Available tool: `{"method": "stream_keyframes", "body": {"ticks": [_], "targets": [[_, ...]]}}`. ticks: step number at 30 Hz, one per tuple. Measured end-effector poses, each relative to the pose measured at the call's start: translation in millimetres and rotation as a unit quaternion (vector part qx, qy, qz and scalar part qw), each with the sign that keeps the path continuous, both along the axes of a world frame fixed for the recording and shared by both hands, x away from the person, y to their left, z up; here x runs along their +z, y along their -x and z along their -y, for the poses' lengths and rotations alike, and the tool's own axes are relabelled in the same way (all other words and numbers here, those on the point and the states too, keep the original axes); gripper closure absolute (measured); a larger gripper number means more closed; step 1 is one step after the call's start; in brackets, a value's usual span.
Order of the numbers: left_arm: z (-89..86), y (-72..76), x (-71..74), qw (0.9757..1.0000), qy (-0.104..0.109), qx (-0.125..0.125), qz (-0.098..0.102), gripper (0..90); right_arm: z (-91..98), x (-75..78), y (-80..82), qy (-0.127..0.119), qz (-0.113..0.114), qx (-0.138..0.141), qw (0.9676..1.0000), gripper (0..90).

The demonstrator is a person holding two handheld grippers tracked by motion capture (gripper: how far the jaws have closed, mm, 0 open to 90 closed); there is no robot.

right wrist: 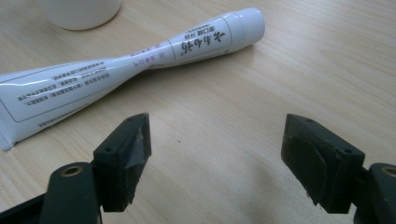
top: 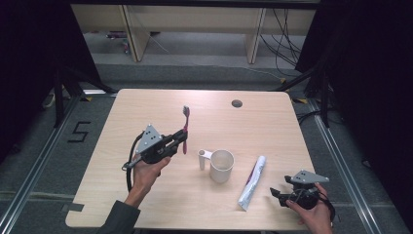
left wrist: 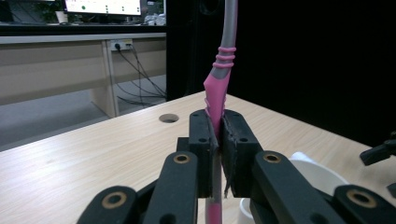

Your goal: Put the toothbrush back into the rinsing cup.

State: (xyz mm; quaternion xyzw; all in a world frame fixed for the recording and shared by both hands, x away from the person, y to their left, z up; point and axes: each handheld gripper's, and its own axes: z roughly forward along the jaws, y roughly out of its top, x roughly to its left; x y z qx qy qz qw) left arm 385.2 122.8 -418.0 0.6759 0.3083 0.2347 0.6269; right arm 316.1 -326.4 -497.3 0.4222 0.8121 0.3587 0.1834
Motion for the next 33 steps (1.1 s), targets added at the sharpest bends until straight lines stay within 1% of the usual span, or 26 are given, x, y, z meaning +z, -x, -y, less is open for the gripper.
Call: {"method": "stream_keyframes", "body": {"ticks": [4, 5, 6, 9, 10, 13, 15, 16, 18, 19, 22, 23, 25, 29, 30, 32, 33], "targets": [[5.8, -1.2, 2.0, 1.0000, 0.002, -0.004, 0.004, 82.5, -0.1, -0.2, -0.2, 0.000, 0.001, -0.001, 1.0000, 25.2], [10.0, -1.6, 2.6, 0.9999, 0.006, -0.007, 0.004, 82.5, -1.3, -0.9, 0.3, -0.008, -0.005, -0.003, 1.0000, 25.2], [12.3, -1.9, 2.6, 0.9999, 0.007, -0.007, 0.006, 82.5, -0.7, -0.4, 0.4, -0.003, -0.003, -0.002, 1.0000, 25.2], [18.7, -2.0, 2.5, 0.9999, 0.009, -0.011, 0.008, 82.5, -1.3, -0.4, 0.8, -0.005, -0.006, -0.003, 1.0000, 25.2], [20.7, -2.2, 2.6, 0.9998, 0.010, -0.012, 0.009, 82.5, -0.8, -0.4, 0.4, -0.003, -0.003, -0.002, 1.0000, 25.2], [25.6, -2.5, 3.5, 0.9998, 0.013, -0.012, 0.011, 82.5, -1.6, -0.5, 1.4, -0.010, -0.012, -0.004, 0.9999, 25.2], [29.0, -3.0, 3.6, 0.9998, 0.010, -0.016, 0.012, 82.5, -0.9, -0.6, 0.2, -0.004, -0.003, 0.000, 1.0000, 25.2], [30.8, -3.3, 3.2, 0.9998, 0.009, -0.014, 0.014, 82.5, -1.4, -0.6, 0.8, -0.006, -0.006, -0.003, 1.0000, 25.2], [32.1, -3.8, 2.8, 0.9997, 0.009, -0.018, 0.013, 82.5, -1.3, -0.4, 1.0, -0.006, -0.005, -0.002, 1.0000, 25.2], [35.3, -3.9, 1.0, 0.9997, 0.011, -0.018, 0.013, 82.5, -1.4, -0.2, 1.0, -0.007, -0.005, -0.002, 1.0000, 25.2], [39.4, -4.1, -2.9, 0.9997, 0.008, -0.019, 0.012, 82.5, -1.3, -0.5, 0.7, -0.006, -0.006, -0.002, 1.0000, 25.2], [40.8, -4.2, -4.1, 0.9997, 0.010, -0.019, 0.010, 82.5, -1.0, -0.8, 0.3, -0.005, -0.002, 0.000, 1.0000, 25.2], [41.9, -4.5, -5.1, 0.9997, 0.008, -0.020, 0.011, 82.5, -1.2, -0.1, 1.0, -0.008, -0.006, -0.002, 0.9999, 25.2], [45.9, -5.4, -9.7, 0.9997, 0.006, -0.021, 0.009, 82.5, -0.8, -0.6, 0.4, -0.004, -0.003, 0.001, 1.0000, 25.2], [46.4, -5.2, -10.9, 0.9997, 0.007, -0.022, 0.010, 82.5, -1.3, -0.2, 1.1, -0.009, -0.006, -0.002, 0.9999, 25.2], [46.6, -4.8, -12.2, 0.9997, 0.004, -0.021, 0.010, 82.5, -1.3, -0.2, 1.0, -0.009, -0.006, -0.002, 0.9999, 25.2], [47.7, -4.2, -15.7, 0.9997, 0.001, -0.022, 0.008, 82.4, -1.0, -0.7, 0.6, -0.005, -0.004, 0.000, 1.0000, 25.2]]}}
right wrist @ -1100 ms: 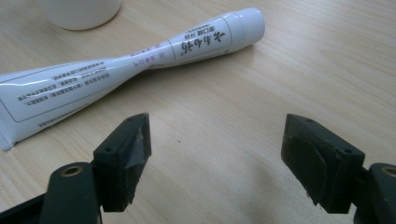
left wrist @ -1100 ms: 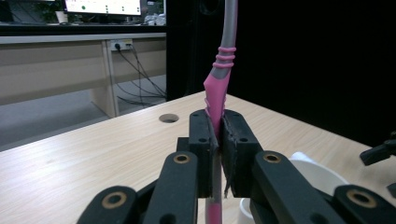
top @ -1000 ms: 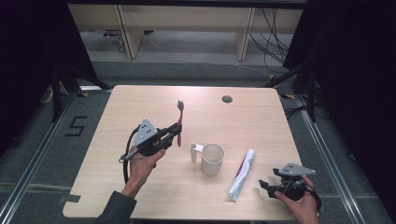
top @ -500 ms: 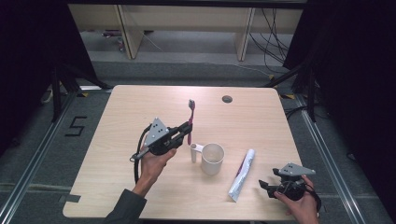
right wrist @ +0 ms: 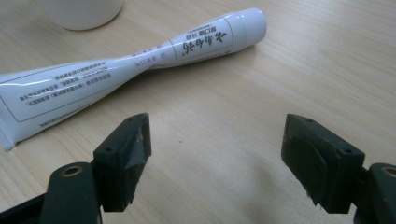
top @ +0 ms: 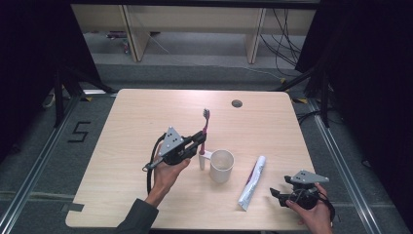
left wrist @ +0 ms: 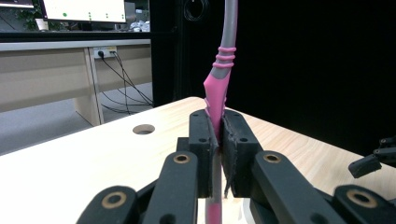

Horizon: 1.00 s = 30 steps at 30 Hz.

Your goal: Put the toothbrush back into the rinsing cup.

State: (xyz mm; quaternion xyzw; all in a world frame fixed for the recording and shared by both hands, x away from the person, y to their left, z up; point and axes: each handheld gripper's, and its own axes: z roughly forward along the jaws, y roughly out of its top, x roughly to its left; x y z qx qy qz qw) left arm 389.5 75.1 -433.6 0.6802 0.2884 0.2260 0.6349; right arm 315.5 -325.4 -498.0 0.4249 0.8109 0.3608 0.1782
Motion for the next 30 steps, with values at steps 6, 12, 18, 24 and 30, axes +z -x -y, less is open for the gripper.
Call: {"method": "stream_keyframes", "body": {"ticks": [6, 12, 18, 24, 30], "targets": [[2.6, 0.8, -8.1, 0.9999, -0.012, -0.004, -0.007, 82.4, -0.3, 0.0, 0.3, -0.001, -0.002, 0.000, 1.0000, 25.2], [3.7, 1.0, -11.8, 0.9997, -0.022, -0.004, -0.010, 82.3, -0.3, 0.1, 0.4, -0.002, -0.002, 0.000, 1.0000, 25.2], [1.8, 2.1, -17.6, 0.9996, -0.023, -0.005, -0.013, 82.2, -0.6, -0.3, 0.3, -0.006, -0.006, 0.000, 1.0000, 25.2], [0.2, 2.9, -25.4, 0.9994, -0.028, -0.003, -0.020, 82.0, -1.5, 0.0, 1.2, -0.007, -0.013, -0.004, 0.9999, 25.2], [0.0, 4.2, -29.9, 0.9991, -0.030, -0.005, -0.030, 81.7, -0.4, 0.1, 0.1, -0.001, -0.011, 0.001, 0.9999, 25.2]]}}
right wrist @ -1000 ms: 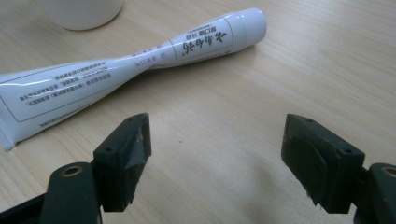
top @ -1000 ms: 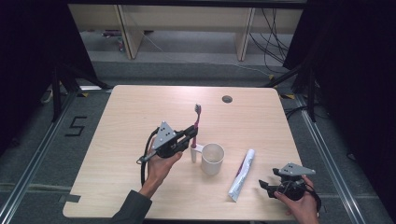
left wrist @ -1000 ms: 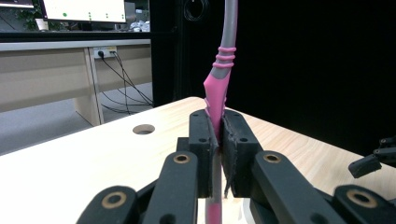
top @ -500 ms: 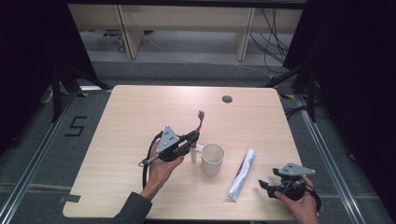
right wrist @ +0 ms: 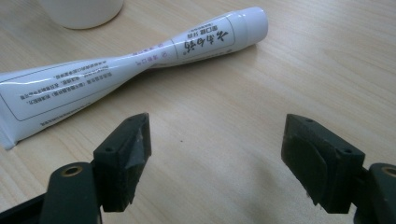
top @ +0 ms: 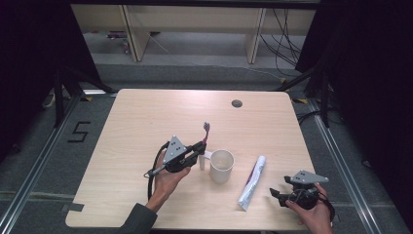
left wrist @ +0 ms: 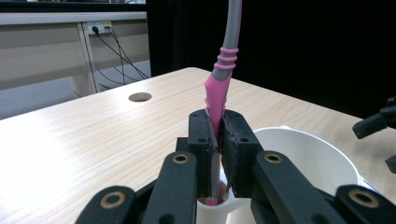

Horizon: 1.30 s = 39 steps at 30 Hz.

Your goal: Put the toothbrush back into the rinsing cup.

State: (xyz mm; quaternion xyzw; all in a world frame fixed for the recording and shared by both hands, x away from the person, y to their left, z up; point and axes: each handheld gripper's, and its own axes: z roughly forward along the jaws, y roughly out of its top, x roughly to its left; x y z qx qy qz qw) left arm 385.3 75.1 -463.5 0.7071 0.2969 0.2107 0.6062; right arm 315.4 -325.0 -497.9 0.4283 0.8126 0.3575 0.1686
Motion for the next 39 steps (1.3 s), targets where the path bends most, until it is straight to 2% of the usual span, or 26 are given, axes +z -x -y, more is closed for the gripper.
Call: {"method": "stream_keyframes", "body": {"ticks": [4, 5, 14, 15, 16, 17, 21, 27, 29, 30, 33, 39], "targets": [[-0.1, -0.1, -1.5, 1.0000, -0.004, -0.002, -0.001, 81.3, 0.2, -0.3, -0.4, 0.000, 0.003, 0.006, 1.0000, 25.2], [-0.5, -0.1, -1.9, 1.0000, -0.004, -0.002, -0.001, 81.2, -1.9, 0.5, 2.4, -0.007, -0.010, -0.009, 0.9999, 25.2], [-1.9, -0.5, -6.4, 0.9999, -0.007, 0.004, -0.011, 76.6, -2.1, -0.4, 1.9, -0.006, -0.008, -0.007, 0.9999, 25.2], [-1.8, -0.7, -6.5, 0.9999, -0.005, 0.004, -0.011, 74.1, -2.0, -0.4, 1.9, -0.006, -0.008, -0.007, 0.9999, 25.2], [-2.6, 0.5, -5.0, 0.9997, -0.012, 0.012, -0.015, 68.5, -2.1, -0.3, 1.8, -0.007, -0.008, -0.008, 0.9999, 25.2], [-2.6, 0.7, -4.2, 0.9998, -0.006, 0.017, -0.012, 62.2, -2.0, -0.5, 1.6, -0.007, -0.007, -0.008, 0.9999, 25.2], [-7.1, 4.0, 3.4, 0.9994, 0.000, 0.031, -0.013, 49.0, -0.9, -0.3, 0.9, -0.003, -0.005, -0.003, 1.0000, 25.2], [-17.1, 14.1, 13.4, 0.9993, -0.002, 0.038, -0.005, 44.4, 0.0, -0.4, 0.0, 0.001, 0.005, 0.000, 1.0000, 25.2], [-19.7, 18.3, 13.8, 0.9993, -0.006, 0.036, -0.004, 42.9, -0.6, -0.6, 0.4, -0.001, -0.002, -0.002, 1.0000, 25.2], [-21.3, 21.0, 14.2, 0.9992, -0.011, 0.036, -0.008, 42.5, 0.1, -0.5, 0.1, 0.002, 0.006, 0.000, 1.0000, 25.2], [-25.5, 26.9, 13.4, 0.9992, -0.019, 0.032, -0.013, 40.8, -0.8, 0.0, 0.9, -0.003, -0.003, -0.004, 1.0000, 25.2], [-33.4, 36.6, 9.4, 0.9991, -0.030, 0.023, -0.020, 38.0, -1.0, 0.2, 1.0, -0.003, -0.004, -0.006, 1.0000, 25.3]]}}
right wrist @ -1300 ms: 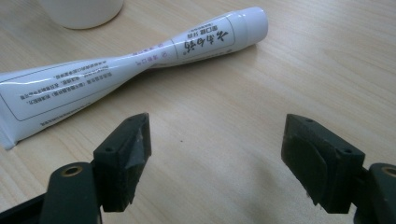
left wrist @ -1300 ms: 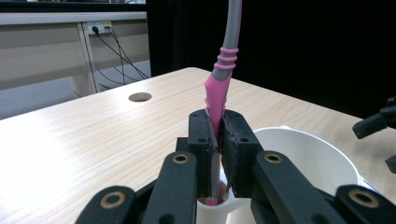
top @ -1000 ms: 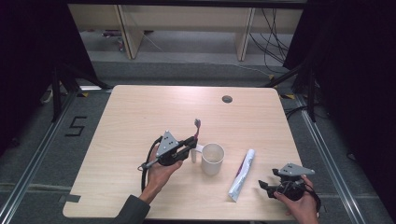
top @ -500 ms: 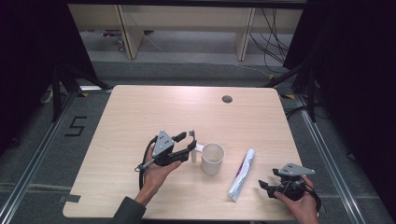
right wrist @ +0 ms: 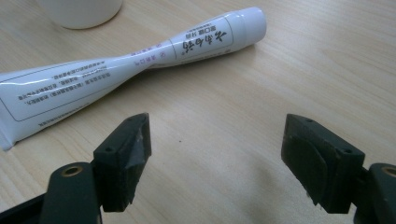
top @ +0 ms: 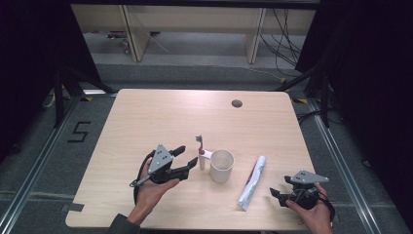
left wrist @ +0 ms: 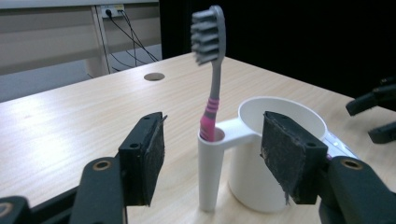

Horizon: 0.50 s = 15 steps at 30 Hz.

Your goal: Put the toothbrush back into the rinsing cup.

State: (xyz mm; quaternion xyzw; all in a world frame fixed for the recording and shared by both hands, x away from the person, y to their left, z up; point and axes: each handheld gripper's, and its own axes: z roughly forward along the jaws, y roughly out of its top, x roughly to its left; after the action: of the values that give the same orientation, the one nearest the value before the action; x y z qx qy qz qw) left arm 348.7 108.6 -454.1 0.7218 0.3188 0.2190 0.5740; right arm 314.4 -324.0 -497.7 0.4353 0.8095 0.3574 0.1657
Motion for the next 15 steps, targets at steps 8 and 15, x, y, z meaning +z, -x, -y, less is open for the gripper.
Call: {"method": "stream_keyframes", "body": {"ticks": [8, 15], "targets": [[-11.1, 12.6, -3.4, 0.9999, -0.002, -0.003, -0.015, 36.1, -0.1, 0.6, 0.8, -0.002, 0.001, -0.001, 1.0000, 25.8], [-21.4, 28.0, -11.2, 0.9994, -0.017, -0.007, -0.031, 33.2, 0.0, 0.5, -0.3, -0.005, 0.006, 0.003, 1.0000, 25.9]]}}
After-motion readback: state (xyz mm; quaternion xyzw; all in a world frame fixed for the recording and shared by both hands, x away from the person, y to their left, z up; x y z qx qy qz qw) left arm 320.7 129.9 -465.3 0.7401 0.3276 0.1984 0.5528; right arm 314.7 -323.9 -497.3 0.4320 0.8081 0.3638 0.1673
